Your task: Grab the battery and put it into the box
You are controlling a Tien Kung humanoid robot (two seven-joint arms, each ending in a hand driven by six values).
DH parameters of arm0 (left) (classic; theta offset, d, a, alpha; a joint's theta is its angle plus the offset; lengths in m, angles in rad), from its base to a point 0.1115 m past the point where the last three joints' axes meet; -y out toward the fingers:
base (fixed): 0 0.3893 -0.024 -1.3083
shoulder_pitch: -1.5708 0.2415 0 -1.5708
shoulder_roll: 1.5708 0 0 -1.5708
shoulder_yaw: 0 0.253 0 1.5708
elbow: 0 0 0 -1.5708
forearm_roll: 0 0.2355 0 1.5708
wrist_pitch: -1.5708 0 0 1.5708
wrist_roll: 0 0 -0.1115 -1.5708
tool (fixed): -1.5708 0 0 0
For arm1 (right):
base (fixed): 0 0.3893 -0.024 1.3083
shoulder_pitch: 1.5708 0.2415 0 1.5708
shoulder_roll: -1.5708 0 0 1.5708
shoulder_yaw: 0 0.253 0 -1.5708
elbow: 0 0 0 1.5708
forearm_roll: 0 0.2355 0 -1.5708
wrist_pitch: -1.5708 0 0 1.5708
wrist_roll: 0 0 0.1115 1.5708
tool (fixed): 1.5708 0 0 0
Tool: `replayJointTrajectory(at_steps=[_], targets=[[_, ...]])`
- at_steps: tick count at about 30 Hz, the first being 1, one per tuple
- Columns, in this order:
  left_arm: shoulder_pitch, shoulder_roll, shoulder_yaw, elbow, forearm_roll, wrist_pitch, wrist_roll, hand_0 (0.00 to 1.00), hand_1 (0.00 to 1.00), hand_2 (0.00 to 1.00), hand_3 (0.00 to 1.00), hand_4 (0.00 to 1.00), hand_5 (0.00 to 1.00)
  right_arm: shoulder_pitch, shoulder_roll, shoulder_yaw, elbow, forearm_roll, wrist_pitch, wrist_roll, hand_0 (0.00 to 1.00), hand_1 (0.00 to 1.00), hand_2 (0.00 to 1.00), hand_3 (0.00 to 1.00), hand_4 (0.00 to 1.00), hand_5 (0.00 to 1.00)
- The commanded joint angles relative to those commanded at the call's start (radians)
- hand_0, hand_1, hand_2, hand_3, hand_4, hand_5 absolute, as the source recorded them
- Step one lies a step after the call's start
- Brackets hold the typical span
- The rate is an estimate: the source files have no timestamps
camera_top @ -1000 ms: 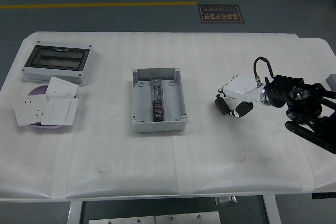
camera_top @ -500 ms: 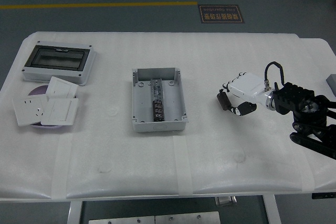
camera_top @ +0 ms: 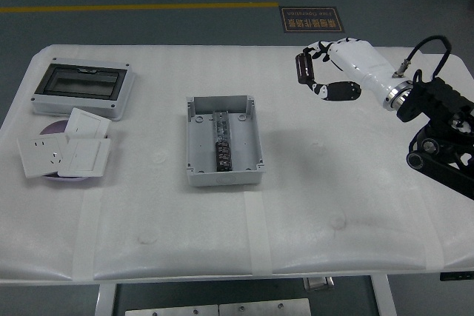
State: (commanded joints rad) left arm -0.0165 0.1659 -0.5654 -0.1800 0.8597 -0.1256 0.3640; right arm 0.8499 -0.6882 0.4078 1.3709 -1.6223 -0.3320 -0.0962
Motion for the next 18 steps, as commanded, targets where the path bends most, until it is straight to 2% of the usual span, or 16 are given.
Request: replayJointTrajectory(at_steps=[4, 8, 12, 18], targets=[[0.002, -0.002, -0.009, 0.000, 0.013, -0.002, 0.003, 0.695, 0.685, 0.592, 0.623, 0.631, 0.400, -0.009, 0.030, 0.020, 0.036, 0.055, 0.004, 0.003, 0.798, 0.662, 0.720, 0.748, 0.573, 0.317], [0.005, -0.003, -0.019, 0.000, 0.025, -0.003, 0.005, 0.695, 0.685, 0.592, 0.623, 0.631, 0.400, -0.016, 0.084, 0.028, 0.052, 0.094, 0.005, 0.006, 0.798, 0.662, 0.720, 0.748, 0.573, 0.317], [0.006, -0.005, -0.020, 0.000, 0.027, -0.004, 0.006, 0.695, 0.685, 0.596, 0.624, 0.633, 0.401, -0.023, 0.150, 0.036, 0.042, 0.111, 0.004, 0.008, 0.798, 0.661, 0.721, 0.748, 0.575, 0.317], [0.005, -0.009, -0.010, 0.000, 0.017, -0.005, 0.005, 0.696, 0.685, 0.594, 0.625, 0.633, 0.399, -0.038, 0.249, 0.056, -0.009, 0.145, 0.004, 0.018, 0.798, 0.662, 0.722, 0.749, 0.578, 0.318]])
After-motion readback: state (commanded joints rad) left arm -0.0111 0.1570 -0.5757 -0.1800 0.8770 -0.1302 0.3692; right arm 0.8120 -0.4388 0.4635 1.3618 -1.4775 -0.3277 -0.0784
